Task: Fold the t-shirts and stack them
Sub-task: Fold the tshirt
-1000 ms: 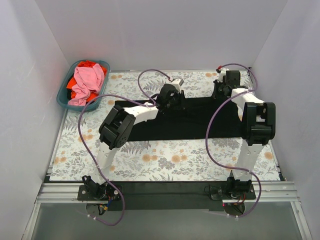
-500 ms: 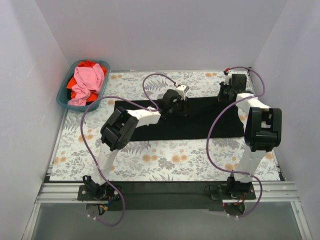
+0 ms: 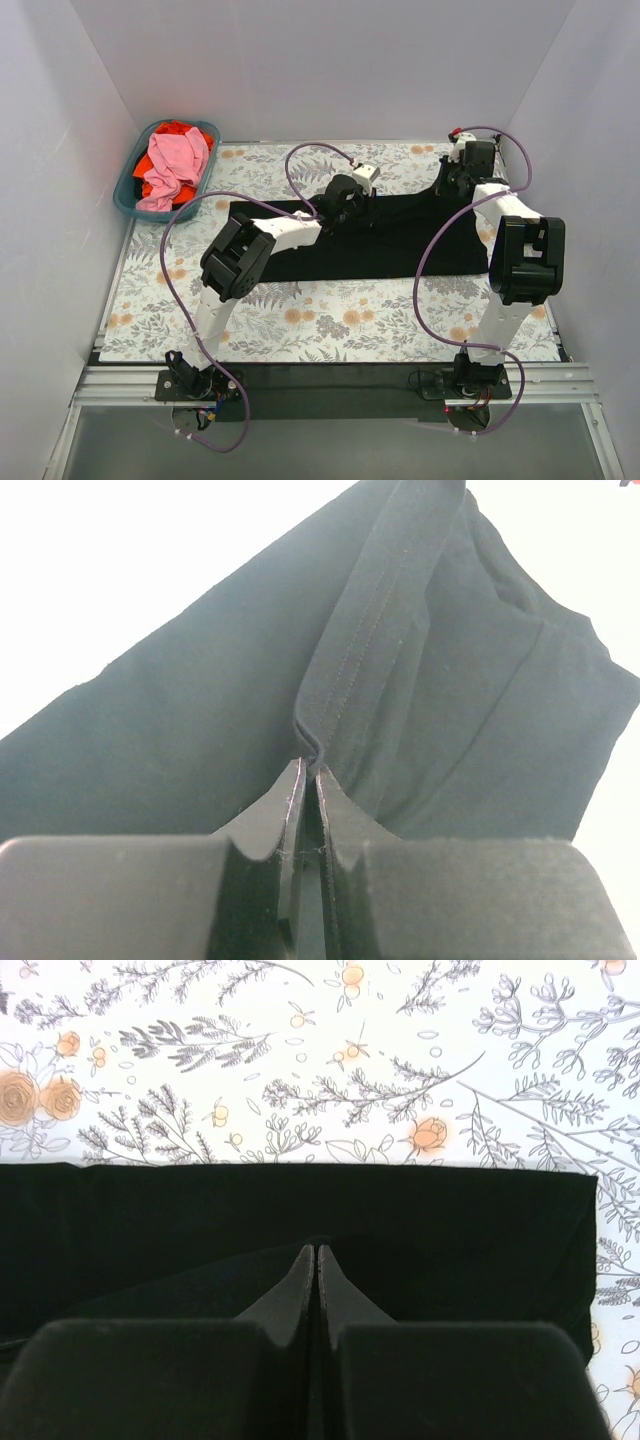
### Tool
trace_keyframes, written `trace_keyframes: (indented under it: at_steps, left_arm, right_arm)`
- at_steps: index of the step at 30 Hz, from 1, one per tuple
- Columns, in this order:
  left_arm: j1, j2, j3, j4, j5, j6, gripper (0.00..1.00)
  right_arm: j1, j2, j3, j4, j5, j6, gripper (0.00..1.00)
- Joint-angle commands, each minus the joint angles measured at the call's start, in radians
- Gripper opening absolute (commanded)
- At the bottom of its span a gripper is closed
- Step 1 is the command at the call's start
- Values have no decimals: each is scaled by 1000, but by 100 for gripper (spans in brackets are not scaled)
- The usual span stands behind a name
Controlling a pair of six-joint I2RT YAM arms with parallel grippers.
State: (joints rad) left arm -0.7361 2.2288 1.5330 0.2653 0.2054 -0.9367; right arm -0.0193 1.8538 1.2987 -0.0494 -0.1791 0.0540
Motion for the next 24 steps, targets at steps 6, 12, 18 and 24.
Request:
trace_keyframes:
  at_steps: [6, 12, 18, 24]
  left_arm:
    - [-2, -124, 20, 75, -49, 70, 3]
    - [-2, -181, -106, 242, -26, 137, 3]
    - [-2, -231, -305, 529, 84, 170, 0]
    - [-2, -202, -341, 577, 115, 180, 0]
  right_arm:
    - [-5, 1, 89, 39, -11, 3, 1]
    - [-5, -5, 87, 39, -10, 13, 1]
    - [-5, -39, 41, 74, -5, 24, 1]
    - [-5, -64, -33, 97, 21, 26, 1]
